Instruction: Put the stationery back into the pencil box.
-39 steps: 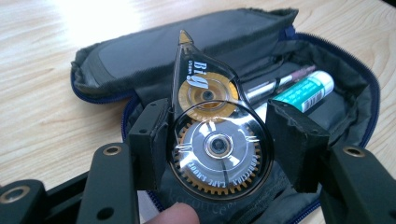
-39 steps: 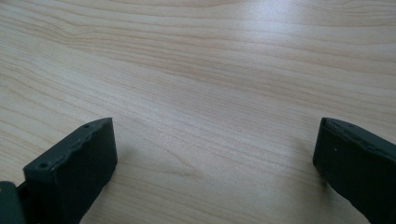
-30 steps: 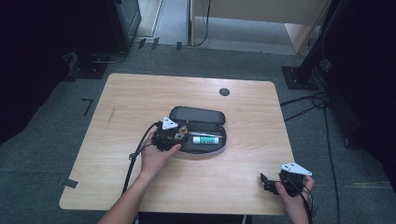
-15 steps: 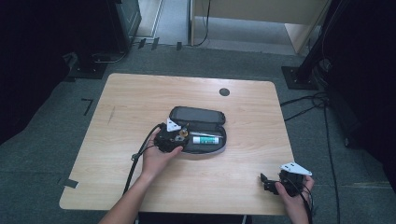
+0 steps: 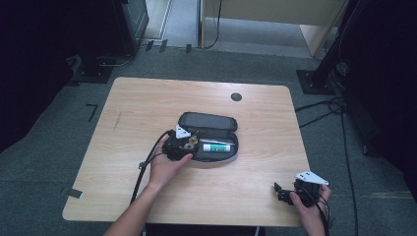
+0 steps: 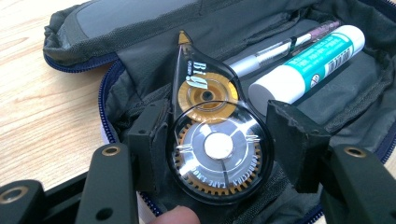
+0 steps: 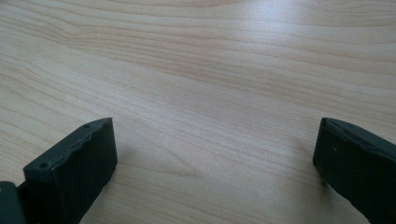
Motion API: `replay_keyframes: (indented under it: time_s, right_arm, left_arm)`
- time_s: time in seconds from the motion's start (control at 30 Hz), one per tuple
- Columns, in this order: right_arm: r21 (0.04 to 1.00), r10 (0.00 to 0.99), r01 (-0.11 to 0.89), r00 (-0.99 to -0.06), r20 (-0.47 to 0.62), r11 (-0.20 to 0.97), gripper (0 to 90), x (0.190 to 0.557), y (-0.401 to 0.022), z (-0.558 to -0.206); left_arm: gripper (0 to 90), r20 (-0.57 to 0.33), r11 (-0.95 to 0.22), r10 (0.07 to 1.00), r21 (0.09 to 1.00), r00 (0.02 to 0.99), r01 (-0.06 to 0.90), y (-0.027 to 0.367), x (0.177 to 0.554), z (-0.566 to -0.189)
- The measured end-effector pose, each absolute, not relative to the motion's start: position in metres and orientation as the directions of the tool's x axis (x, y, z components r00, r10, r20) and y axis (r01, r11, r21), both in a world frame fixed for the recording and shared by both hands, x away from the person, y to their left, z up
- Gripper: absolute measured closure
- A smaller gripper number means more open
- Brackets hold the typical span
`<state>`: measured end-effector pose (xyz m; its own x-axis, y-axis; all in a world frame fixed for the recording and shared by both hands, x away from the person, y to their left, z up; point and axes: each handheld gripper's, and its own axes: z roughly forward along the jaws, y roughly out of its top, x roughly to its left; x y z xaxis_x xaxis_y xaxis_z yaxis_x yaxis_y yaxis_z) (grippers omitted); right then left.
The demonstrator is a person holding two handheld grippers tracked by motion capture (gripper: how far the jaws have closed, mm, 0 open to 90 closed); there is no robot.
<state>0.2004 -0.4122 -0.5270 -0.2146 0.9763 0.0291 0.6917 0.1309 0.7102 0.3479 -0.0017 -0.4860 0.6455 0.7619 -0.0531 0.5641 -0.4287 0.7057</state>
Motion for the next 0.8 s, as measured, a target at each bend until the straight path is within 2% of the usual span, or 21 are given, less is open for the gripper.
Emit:
replay_keyframes:
  time_s: [0.47,0.8]
  right_arm:
    - [0.71,0.976,0.691,-0.214,0.029,0.131,0.0,0.2,-0.412,-0.527]
    - [0.71,0.976,0.692,-0.215,0.029,0.131,0.0,0.2,-0.412,-0.527]
  left_arm:
    - [40.9,-0.064,-0.413,0.761,0.72,0.645,0.558,0.001,0.347,-0.481]
    - [40.4,-0.101,-0.361,0.75,0.766,0.654,0.532,0.01,0.34,-0.466]
